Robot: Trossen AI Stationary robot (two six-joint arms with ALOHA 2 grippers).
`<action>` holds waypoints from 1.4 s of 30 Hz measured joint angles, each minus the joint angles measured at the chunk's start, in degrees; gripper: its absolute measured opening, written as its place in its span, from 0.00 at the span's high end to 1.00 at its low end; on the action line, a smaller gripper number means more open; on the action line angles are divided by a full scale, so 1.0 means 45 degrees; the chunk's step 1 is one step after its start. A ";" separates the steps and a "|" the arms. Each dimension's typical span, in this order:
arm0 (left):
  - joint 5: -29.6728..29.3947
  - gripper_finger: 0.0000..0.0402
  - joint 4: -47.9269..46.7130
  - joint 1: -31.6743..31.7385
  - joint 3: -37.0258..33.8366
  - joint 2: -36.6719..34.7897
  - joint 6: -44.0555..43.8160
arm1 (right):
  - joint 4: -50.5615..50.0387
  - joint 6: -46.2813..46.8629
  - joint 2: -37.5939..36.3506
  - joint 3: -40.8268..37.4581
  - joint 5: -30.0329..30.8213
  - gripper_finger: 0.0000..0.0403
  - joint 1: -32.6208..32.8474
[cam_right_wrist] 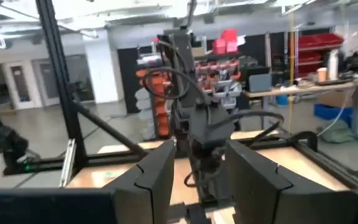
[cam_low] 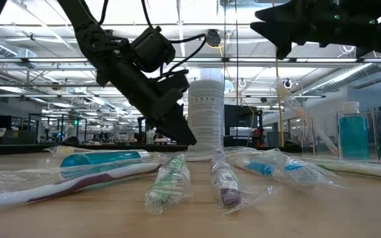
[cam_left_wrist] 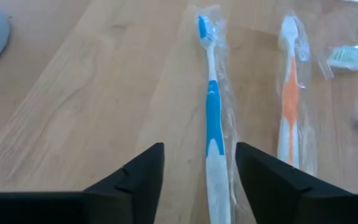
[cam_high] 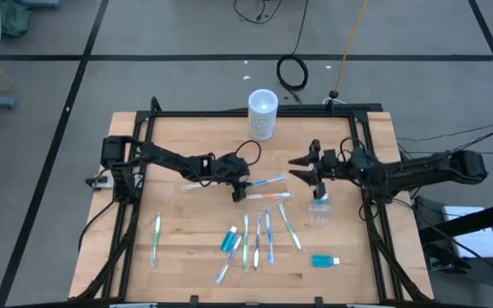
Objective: Pick & Place toothbrushing station
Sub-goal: Put the top blue toothbrush into the transparent organizer
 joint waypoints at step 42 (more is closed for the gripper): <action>-0.2316 0.96 0.3339 -0.1085 -0.0019 -0.3293 0.0274 | -0.0208 -0.0741 0.0898 -0.0005 0.2240 0.51 0.1793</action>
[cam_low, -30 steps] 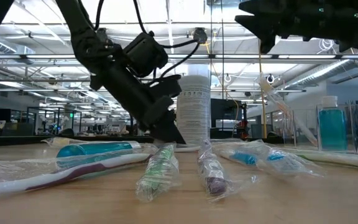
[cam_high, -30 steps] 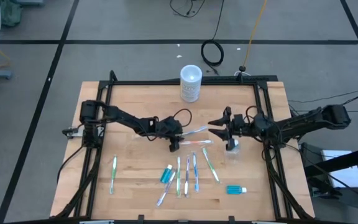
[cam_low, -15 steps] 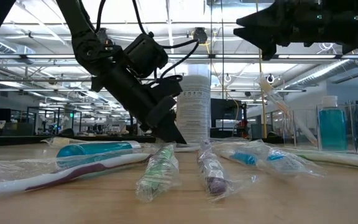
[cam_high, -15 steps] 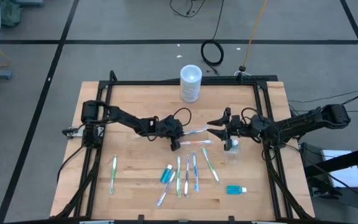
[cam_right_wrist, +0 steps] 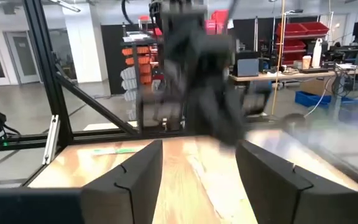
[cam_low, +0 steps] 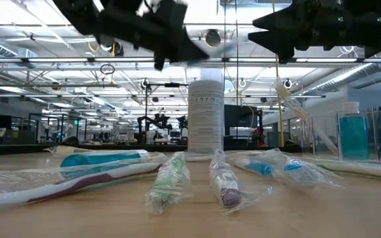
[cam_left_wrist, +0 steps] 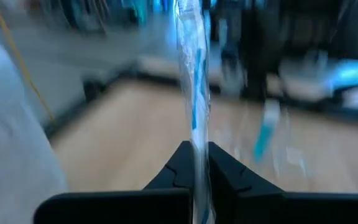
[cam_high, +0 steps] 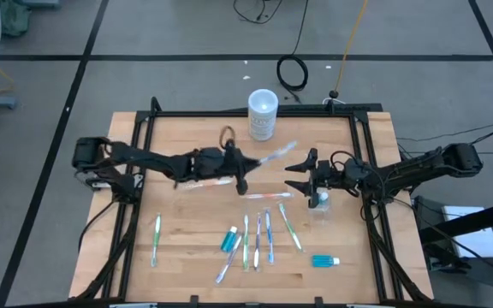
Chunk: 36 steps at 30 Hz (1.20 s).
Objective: Pick & Place toothbrushing station
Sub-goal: Put the top blue toothbrush into the transparent organizer
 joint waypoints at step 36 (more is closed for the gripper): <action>-0.1027 0.94 0.3435 -0.1746 0.0024 0.1040 0.0517 | 0.6180 -0.1180 0.1943 -0.0010 -0.0257 0.69 -0.0368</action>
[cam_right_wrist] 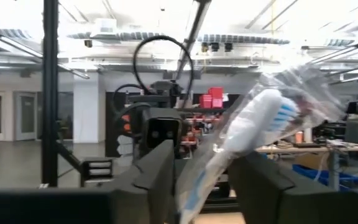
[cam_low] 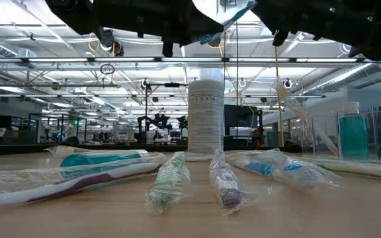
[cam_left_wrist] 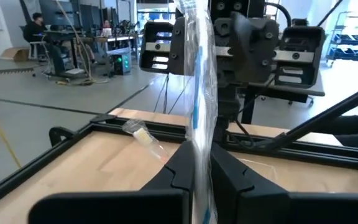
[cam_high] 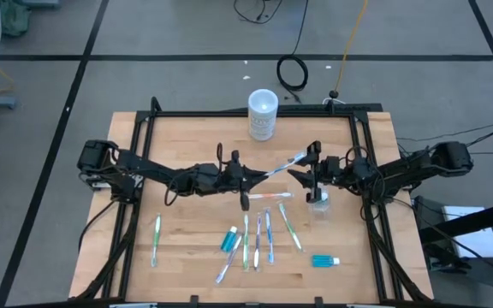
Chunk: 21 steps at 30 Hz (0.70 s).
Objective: Pick & Place toothbrushing station
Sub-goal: Put the top blue toothbrush into the transparent organizer
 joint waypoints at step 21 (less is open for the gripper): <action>-0.2459 0.54 -0.1678 -0.0039 0.0000 0.0000 -0.0122 | -0.6736 0.0301 -0.2319 0.1620 -0.0074 0.98 -0.0162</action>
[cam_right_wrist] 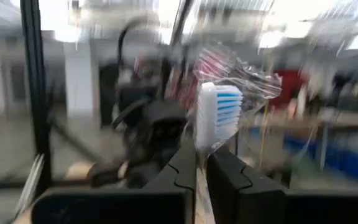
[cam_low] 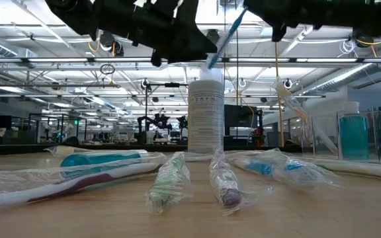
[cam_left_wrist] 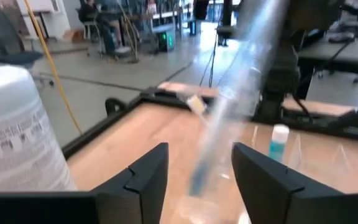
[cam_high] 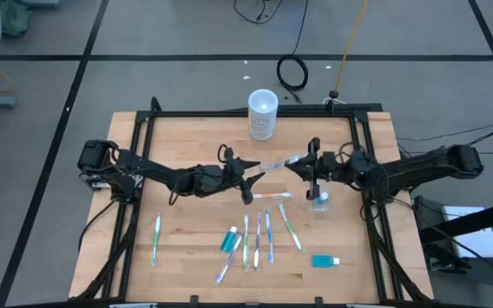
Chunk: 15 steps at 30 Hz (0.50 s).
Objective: Pick & Place toothbrushing station
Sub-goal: Put the top blue toothbrush into the transparent organizer
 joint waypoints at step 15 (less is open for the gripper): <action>0.0005 0.54 -0.1518 0.0000 -0.0003 -0.0005 -0.1128 | -1.4714 0.4197 -0.1496 0.5948 0.0938 0.96 0.4771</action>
